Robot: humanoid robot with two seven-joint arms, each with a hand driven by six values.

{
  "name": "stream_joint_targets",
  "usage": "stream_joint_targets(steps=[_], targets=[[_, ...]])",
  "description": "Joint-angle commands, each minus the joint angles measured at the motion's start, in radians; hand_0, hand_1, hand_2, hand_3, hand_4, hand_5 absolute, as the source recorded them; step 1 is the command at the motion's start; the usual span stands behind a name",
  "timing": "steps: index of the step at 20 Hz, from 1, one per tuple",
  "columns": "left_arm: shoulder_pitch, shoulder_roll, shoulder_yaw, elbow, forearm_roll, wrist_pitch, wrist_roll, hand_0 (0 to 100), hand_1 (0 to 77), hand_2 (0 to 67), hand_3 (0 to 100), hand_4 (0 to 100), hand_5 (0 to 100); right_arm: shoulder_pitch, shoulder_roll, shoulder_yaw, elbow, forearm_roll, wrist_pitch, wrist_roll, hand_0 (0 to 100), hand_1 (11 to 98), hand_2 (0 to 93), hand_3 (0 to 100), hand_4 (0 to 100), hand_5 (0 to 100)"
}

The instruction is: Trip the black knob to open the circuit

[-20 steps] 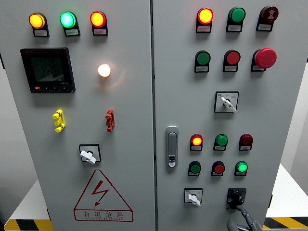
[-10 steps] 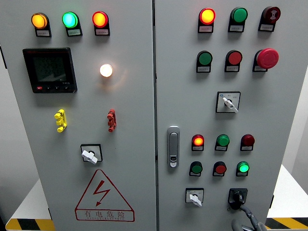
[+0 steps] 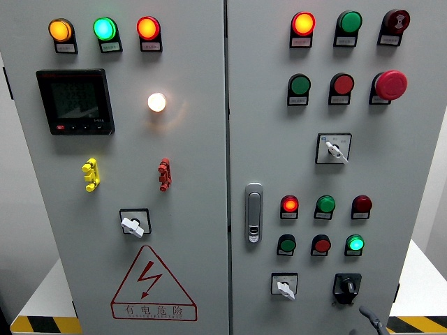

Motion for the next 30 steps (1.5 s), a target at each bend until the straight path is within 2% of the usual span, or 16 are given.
stream_joint_targets(steps=[1,3,5,7,8,13,16,20,23,25,30], targets=[[0.0,0.0,0.0,0.0,0.0,0.0,0.0,0,3.3,12.7,21,7,2,-0.037,-0.0003,-0.005,0.045,-0.001,0.0,0.0,76,46.4,7.3,81,79,100],[0.0,0.0,0.0,-0.001,0.0,0.0,0.0,0,3.2,12.7,21,7,2,-0.076,-0.0003,-0.009,0.076,-0.001,0.002,0.002,76,46.3,7.1,73,69,94],[0.0,0.0,-0.002,-0.001,0.0,0.0,0.0,0,3.2,12.7,21,7,2,-0.094,-0.0018,-0.011,0.079,-0.008,0.002,0.003,77,46.1,7.0,62,58,84],[0.0,0.0,-0.002,0.0,0.0,0.0,0.0,0,3.2,12.7,21,7,2,-0.108,-0.0003,-0.012,0.079,-0.013,0.002,0.005,77,46.2,7.3,57,52,78],[0.0,0.0,0.0,0.0,0.0,0.0,0.0,0,3.2,12.7,21,7,2,-0.117,-0.0018,-0.012,0.08,-0.016,0.002,0.006,77,46.5,7.7,54,49,76],[0.0,0.0,0.0,0.0,0.0,0.0,0.0,0,3.2,12.7,21,7,2,-0.145,-0.0018,-0.009,0.08,-0.059,-0.002,0.014,77,47.6,9.0,45,40,68],[0.0,0.0,-0.002,-0.001,0.0,0.0,0.0,0,3.3,12.7,21,7,2,-0.174,-0.0049,0.001,0.082,-0.086,-0.011,0.016,77,47.7,10.1,40,34,60],[0.0,0.0,-0.002,-0.001,0.0,0.0,0.0,0,3.3,12.7,21,7,2,-0.179,-0.0049,0.008,0.084,-0.097,-0.021,0.036,78,48.1,11.0,38,32,57],[0.0,0.0,-0.002,0.0,0.0,0.0,0.0,0,3.3,12.7,21,7,2,-0.179,-0.0049,0.006,0.084,-0.099,-0.021,0.037,78,48.2,11.3,37,32,56],[0.0,0.0,0.0,0.0,0.0,0.0,0.0,0,3.4,12.7,21,7,2,-0.177,-0.0033,0.006,0.084,-0.099,-0.021,0.039,78,48.3,11.7,36,32,52],[0.0,0.0,0.0,-0.001,0.0,0.0,0.0,0,3.4,12.7,21,7,2,-0.166,-0.0033,0.006,0.084,-0.102,-0.023,0.057,78,48.3,12.1,36,32,49]])
